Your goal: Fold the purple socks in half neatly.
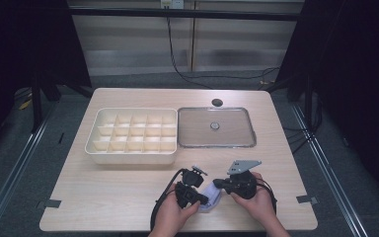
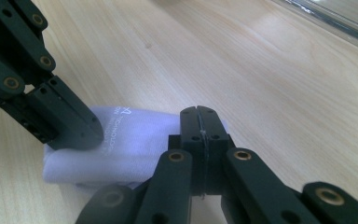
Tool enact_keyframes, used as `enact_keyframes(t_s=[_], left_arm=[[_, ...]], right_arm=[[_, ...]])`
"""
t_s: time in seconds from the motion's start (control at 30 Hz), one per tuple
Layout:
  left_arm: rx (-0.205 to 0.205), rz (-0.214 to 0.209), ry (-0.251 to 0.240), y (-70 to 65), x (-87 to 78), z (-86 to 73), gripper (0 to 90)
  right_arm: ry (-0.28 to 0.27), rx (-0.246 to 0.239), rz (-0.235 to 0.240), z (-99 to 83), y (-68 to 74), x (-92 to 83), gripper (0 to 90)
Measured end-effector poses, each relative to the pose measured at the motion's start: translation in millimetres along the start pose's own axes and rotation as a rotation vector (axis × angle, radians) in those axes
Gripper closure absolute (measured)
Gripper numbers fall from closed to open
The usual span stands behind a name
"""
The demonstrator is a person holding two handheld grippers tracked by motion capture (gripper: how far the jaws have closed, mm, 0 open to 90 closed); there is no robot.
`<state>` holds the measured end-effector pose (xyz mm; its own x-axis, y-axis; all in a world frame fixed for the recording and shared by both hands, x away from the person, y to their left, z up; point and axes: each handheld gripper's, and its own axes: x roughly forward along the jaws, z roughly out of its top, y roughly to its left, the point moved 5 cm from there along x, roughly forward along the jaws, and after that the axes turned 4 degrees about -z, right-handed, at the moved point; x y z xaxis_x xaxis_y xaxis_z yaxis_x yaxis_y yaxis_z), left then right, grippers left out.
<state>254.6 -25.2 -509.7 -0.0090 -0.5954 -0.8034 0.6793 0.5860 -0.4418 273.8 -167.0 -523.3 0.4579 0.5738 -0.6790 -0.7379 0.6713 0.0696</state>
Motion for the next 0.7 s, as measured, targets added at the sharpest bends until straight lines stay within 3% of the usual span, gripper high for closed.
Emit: enact_keyframes(t_s=[0.27,0.43,0.7], left_arm=[[-0.030,-0.042,-0.015,2.8,-4.2,-2.4,87.6],[-0.043,-0.079,-0.012,5.9,-10.5,-2.4,82.8],[-0.057,-0.096,-0.034,9.0,-20.5,3.3,75.9]], right_arm=[[-0.007,-0.029,-0.015,4.5,4.6,2.3,90.0],[-0.026,-0.025,-0.022,6.8,4.2,-2.1,89.7],[-0.057,-0.015,-0.023,9.2,0.2,-10.9,88.0]])
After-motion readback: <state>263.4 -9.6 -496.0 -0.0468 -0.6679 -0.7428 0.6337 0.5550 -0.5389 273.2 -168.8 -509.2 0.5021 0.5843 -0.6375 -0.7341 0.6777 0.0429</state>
